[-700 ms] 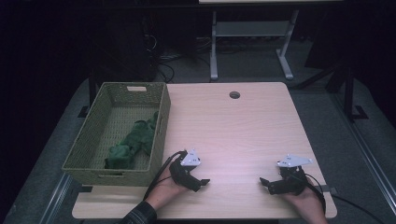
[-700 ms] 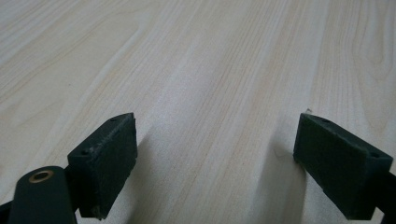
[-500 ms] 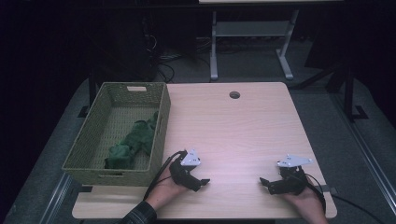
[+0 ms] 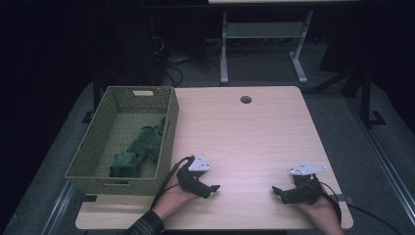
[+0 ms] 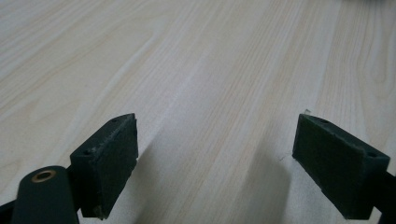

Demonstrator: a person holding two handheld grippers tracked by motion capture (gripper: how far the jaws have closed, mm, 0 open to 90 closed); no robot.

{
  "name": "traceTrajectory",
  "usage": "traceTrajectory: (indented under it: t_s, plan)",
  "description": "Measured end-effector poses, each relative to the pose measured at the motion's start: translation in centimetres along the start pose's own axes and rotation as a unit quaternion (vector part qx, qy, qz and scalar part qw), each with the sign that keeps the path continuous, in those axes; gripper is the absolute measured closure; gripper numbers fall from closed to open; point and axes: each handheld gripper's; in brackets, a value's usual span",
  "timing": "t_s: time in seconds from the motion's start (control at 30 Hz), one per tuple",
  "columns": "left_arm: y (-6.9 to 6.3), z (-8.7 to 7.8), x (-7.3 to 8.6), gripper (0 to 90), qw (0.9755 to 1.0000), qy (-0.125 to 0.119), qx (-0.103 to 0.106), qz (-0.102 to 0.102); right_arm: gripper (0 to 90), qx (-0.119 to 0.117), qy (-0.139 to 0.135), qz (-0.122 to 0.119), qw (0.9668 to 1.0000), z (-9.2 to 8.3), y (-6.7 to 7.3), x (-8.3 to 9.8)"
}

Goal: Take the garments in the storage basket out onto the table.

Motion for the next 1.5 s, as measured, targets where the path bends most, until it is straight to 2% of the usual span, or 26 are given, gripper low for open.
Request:
traceTrajectory:
  t_s: [0.17, 0.5, 0.6, 0.7, 0.77, 0.97, 1.17, 1.5]
  plan:
    - [0.2, -0.3, -0.2, 13.7, 0.9998, -0.012, 0.007, -0.014, 2.9, 0.000, 0.000, 0.000, 1.0000, 0.0, 0.0, 0.0]
    - [0.4, -0.9, -0.9, 13.7, 0.9999, -0.015, 0.006, -0.002, 2.9, 0.000, 0.000, 0.000, 1.0000, 0.0, 0.0, 0.0]
    - [0.3, -1.1, -1.1, 13.7, 0.9998, -0.017, 0.007, -0.005, 2.9, 0.000, 0.000, 0.000, 1.0000, 0.0, 0.0, 0.0]
    - [0.3, -1.3, -1.3, 13.7, 0.9999, -0.016, 0.004, 0.003, 2.9, 0.000, 0.000, 0.000, 1.0000, 0.0, 0.0, 0.0]
    - [0.3, -1.4, -1.4, 13.7, 0.9998, -0.020, 0.005, -0.004, 2.9, -0.001, 0.000, 0.000, 1.0000, 0.0, 0.0, 0.0]
    - [0.4, -1.8, -1.7, 13.7, 0.9997, -0.024, 0.008, -0.006, 2.9, 0.000, 0.000, 0.000, 1.0000, 0.0, 0.0, 0.0]
    - [0.5, -2.1, -2.2, 13.7, 0.9997, -0.026, 0.006, 0.001, 2.9, 0.000, 0.000, 0.000, 1.0000, 0.0, 0.0, 0.0]
    - [1.0, -2.5, -2.9, 13.9, 0.9991, -0.039, 0.008, -0.012, 2.9, 0.000, 0.000, 0.000, 1.0000, 0.0, 0.0, 0.0]
Point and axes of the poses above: each handheld gripper's, and its own axes: z roughly forward along the jaws, x roughly out of its underside, y roughly to its left, and after that the axes turned 10 degrees about -x, right-handed
